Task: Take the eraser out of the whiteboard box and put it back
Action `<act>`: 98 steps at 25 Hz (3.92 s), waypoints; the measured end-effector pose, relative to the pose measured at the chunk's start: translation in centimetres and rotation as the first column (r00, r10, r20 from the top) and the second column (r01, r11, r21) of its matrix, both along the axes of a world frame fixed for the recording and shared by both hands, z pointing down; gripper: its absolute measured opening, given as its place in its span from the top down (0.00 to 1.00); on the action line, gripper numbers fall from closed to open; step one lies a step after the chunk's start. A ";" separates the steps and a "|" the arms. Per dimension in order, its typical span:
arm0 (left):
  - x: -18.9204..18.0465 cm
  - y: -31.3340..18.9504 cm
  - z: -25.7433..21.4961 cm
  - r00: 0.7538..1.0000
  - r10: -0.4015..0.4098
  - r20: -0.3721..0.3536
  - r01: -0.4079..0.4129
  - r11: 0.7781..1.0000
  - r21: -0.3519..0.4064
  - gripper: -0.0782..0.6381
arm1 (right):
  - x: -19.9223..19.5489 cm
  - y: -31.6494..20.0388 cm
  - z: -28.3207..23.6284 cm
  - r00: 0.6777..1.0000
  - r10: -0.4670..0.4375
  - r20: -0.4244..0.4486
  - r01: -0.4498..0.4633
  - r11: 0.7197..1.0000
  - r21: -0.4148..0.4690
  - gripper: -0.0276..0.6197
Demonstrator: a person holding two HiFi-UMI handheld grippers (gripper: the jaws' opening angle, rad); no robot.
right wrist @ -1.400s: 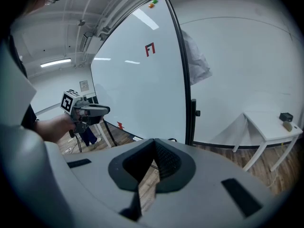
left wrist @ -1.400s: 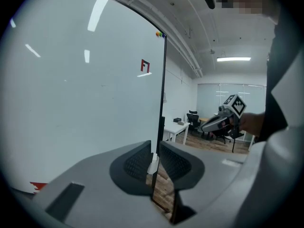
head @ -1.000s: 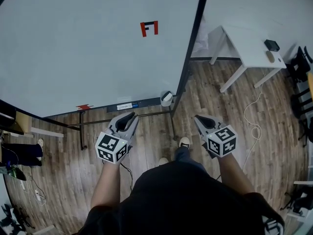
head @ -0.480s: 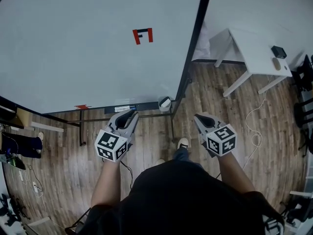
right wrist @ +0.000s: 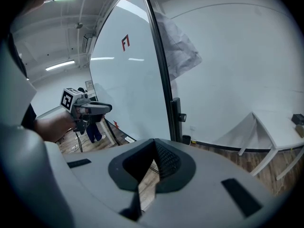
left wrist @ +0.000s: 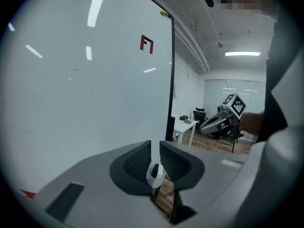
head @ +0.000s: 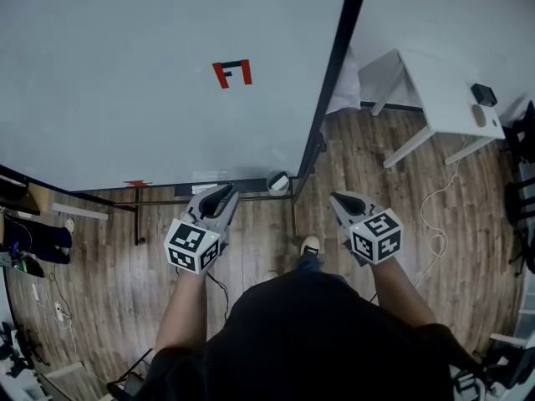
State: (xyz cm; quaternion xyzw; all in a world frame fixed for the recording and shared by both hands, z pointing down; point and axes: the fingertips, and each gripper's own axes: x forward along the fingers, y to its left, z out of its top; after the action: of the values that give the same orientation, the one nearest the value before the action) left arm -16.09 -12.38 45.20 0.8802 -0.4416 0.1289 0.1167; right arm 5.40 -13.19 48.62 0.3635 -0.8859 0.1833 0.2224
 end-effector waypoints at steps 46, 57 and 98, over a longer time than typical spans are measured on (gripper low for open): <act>7.5 -7.0 13.2 0.996 0.088 0.015 -0.084 0.978 -0.192 0.76 | 4.0 -5.9 4.6 0.998 -0.031 -0.053 0.026 0.995 -0.098 0.97; 8.8 -7.2 16.3 0.992 0.124 0.037 -0.111 0.963 -0.247 0.70 | 4.7 -5.8 5.5 0.997 -0.029 -0.065 0.021 0.993 -0.117 0.97; 11.0 -8.3 22.1 0.955 0.248 0.165 -0.187 0.930 -0.316 0.62 | 5.0 -4.7 7.5 0.996 -0.005 -0.085 -0.010 0.986 -0.168 0.97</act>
State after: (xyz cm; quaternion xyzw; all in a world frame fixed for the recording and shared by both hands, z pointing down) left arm -5.05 -20.71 67.31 0.8787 -0.3259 0.2944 0.1871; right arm 10.45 -17.86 56.12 0.3522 -0.8565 0.2419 0.2897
